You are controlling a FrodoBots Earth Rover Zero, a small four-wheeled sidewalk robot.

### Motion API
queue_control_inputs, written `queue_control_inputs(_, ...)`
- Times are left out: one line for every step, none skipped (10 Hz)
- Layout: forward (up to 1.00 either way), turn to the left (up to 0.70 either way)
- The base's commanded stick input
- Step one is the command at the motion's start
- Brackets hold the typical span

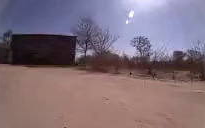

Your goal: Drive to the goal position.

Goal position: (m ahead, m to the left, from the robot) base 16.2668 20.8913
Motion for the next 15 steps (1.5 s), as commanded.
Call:
queue_control_inputs(0.00, 0.45)
queue_control_inputs(0.00, 0.45)
queue_control_inputs(0.00, 0.45)
queue_control_inputs(0.00, 0.45)
queue_control_inputs(0.00, 0.45)
queue_control_inputs(0.00, 0.45)
queue_control_inputs(0.00, 0.45)
queue_control_inputs(0.00, 0.45)
queue_control_inputs(0.85, 0.00)
queue_control_inputs(1.00, 0.00)
queue_control_inputs(1.00, 0.00)
queue_control_inputs(1.00, 0.00)
queue_control_inputs(1.00, 0.00)
queue_control_inputs(1.00, 0.00)
queue_control_inputs(1.00, 0.00)
